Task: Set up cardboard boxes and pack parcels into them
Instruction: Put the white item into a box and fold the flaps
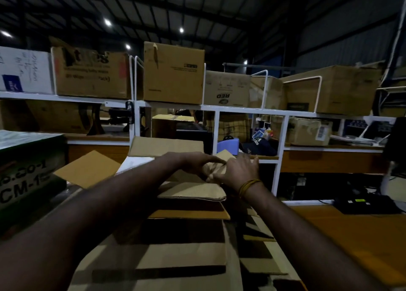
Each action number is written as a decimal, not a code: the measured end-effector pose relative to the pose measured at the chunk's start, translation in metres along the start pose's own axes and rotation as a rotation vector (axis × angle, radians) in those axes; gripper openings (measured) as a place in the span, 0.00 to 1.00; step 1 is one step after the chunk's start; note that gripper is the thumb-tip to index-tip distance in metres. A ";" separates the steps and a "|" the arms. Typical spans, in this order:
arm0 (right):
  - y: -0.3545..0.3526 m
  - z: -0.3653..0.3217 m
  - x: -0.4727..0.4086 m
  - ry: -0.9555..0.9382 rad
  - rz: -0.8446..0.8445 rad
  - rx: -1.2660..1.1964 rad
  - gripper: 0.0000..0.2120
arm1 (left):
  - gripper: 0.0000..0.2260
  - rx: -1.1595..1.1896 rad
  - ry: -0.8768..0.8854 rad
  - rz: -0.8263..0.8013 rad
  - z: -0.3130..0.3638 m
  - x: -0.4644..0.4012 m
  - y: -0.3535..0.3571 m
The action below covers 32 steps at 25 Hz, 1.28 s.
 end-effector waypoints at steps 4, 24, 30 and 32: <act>0.007 0.001 -0.002 0.020 -0.189 -0.174 0.37 | 0.30 0.016 0.039 0.016 -0.003 -0.008 0.015; 0.051 -0.019 0.015 0.015 0.143 -0.438 0.21 | 0.23 -0.315 -0.139 0.179 -0.006 0.006 0.035; 0.030 -0.024 0.010 -0.182 0.089 -0.288 0.23 | 0.26 -0.294 -0.387 0.343 -0.007 0.034 0.034; 0.024 -0.030 0.008 -0.272 0.045 -0.259 0.24 | 0.24 -0.281 -0.449 0.425 -0.005 0.049 0.036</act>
Point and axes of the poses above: each hand's wrist, its own x-axis away from the middle knuckle, its own y-axis out of the palm, z = x × y, the point moved 2 cm from there along -x, towards the middle knuckle, and after that the axes turned 7 degrees about -z, right-handed, at the moved point
